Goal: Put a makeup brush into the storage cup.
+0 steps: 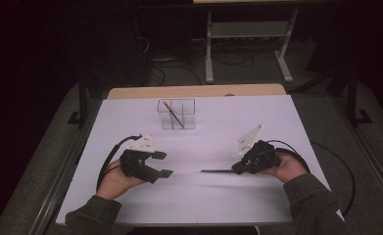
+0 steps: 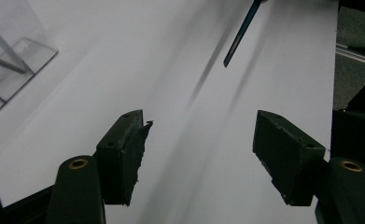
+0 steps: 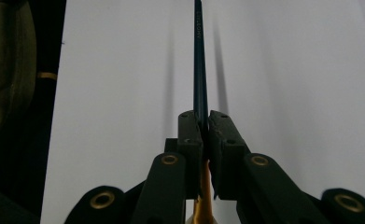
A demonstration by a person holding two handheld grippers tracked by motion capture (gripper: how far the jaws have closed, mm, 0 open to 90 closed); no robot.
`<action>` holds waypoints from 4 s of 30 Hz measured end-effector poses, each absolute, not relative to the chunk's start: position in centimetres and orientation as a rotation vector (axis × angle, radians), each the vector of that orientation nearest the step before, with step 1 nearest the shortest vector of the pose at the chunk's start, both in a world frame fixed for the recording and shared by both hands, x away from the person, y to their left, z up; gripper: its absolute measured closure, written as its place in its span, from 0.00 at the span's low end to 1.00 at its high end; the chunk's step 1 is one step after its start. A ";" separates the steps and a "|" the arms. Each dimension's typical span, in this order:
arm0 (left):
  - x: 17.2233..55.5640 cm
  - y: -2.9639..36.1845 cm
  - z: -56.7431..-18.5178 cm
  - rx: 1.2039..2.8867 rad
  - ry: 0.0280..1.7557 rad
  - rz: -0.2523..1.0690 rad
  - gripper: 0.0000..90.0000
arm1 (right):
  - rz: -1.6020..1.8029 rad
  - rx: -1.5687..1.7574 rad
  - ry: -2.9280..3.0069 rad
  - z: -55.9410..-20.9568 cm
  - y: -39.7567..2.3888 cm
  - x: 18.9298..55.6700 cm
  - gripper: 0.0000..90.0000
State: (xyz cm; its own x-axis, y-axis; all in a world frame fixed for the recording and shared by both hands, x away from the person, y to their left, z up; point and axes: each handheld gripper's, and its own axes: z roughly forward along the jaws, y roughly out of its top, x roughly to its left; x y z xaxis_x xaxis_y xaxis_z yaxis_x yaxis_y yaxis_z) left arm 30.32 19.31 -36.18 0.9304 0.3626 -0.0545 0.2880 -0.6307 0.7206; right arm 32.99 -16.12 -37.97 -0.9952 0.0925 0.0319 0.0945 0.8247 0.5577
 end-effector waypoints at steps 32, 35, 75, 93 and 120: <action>30.8 12.3 -38.4 2.443 0.288 -0.063 0.59 | -0.900 0.065 -2.983 -36.3 -11.0 32.9 0.92; 30.8 12.1 -38.5 2.455 0.270 -0.071 0.63 | -0.902 0.074 -2.985 -36.2 -10.8 32.8 0.92; 30.4 13.7 -37.7 2.476 0.195 -0.055 0.95 | -0.951 0.075 -2.960 -35.8 -10.5 32.8 0.89; 30.2 12.5 -37.4 2.500 0.170 -0.091 0.82 | -0.808 0.216 -3.006 -34.1 -8.3 32.1 0.92; 29.6 13.8 -37.6 2.447 0.195 0.047 0.93 | -0.889 0.080 -2.961 -33.6 -8.6 33.1 0.82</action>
State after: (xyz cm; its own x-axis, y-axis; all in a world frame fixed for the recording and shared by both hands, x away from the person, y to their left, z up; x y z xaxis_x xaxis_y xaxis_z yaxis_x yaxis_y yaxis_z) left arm 29.56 13.77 -37.59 0.9882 0.1521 -0.0166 0.1280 -0.7624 0.6343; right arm 33.06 -8.56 -33.59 -0.9975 -0.0634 0.0320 -0.0353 0.8334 0.5516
